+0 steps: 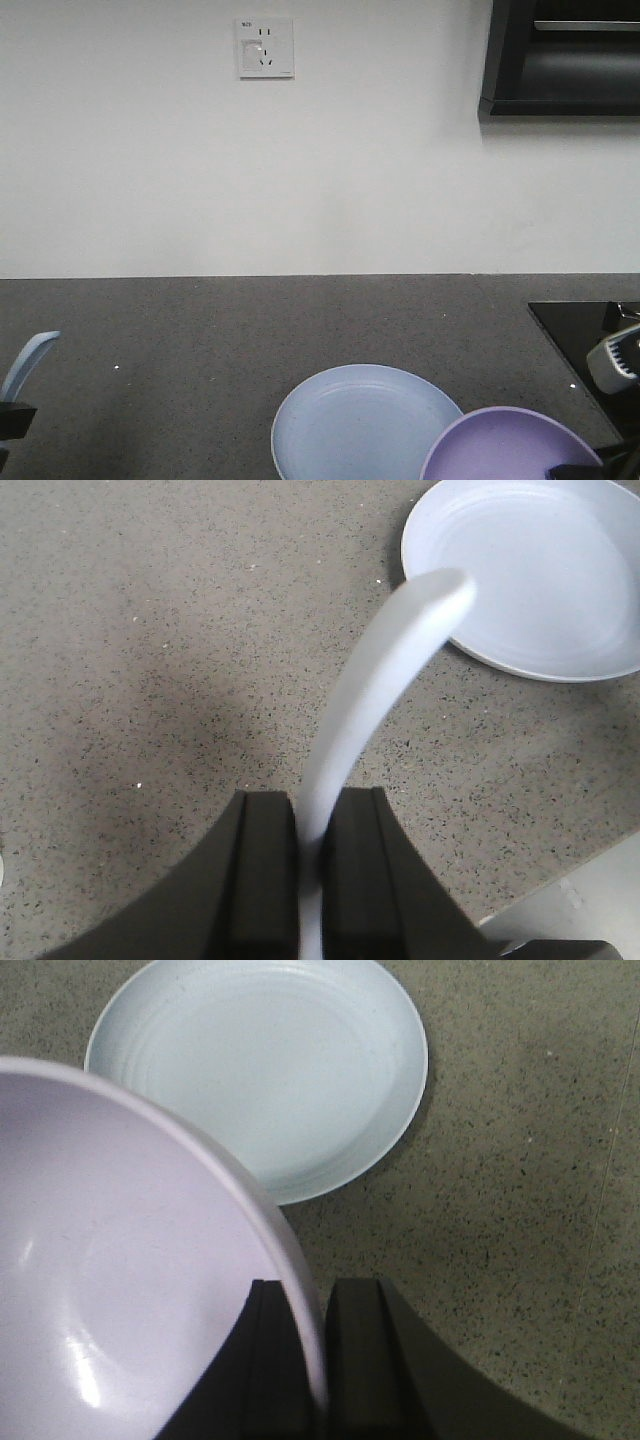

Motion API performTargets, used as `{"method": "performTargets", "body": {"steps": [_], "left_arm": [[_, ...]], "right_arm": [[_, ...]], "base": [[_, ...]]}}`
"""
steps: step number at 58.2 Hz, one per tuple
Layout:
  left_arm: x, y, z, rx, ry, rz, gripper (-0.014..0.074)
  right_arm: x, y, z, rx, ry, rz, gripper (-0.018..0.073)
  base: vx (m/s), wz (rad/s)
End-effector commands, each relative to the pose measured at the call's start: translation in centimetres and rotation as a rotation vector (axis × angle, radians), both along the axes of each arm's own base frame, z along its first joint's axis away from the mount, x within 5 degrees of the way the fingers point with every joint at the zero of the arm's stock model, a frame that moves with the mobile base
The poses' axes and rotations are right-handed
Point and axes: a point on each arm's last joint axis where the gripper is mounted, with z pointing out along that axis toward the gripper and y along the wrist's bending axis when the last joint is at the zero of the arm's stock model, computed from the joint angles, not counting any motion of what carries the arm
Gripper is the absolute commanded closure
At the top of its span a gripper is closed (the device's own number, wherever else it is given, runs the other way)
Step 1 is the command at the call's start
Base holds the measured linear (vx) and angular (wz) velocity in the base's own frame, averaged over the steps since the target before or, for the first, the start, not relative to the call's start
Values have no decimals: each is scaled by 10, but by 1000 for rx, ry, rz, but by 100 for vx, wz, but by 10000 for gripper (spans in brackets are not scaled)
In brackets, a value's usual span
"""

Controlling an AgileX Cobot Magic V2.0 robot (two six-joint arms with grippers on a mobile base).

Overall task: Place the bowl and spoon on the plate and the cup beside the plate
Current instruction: 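Move the held lavender bowl with the right gripper over the plate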

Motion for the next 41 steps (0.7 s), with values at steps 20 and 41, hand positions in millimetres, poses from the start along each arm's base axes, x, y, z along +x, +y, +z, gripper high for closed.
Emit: {"method": "performTargets", "body": {"steps": [20, 41], "left_arm": [[-1, -2, 15, -50, -90, 9, 421], [-1, -2, 15, -50, -90, 9, 421]], "right_arm": [[36, 10, 20, 67, -125, -25, 496], [121, 38, 24, 53, 116, -12, 492]], "base": [[0, 0], [0, 0]]}}
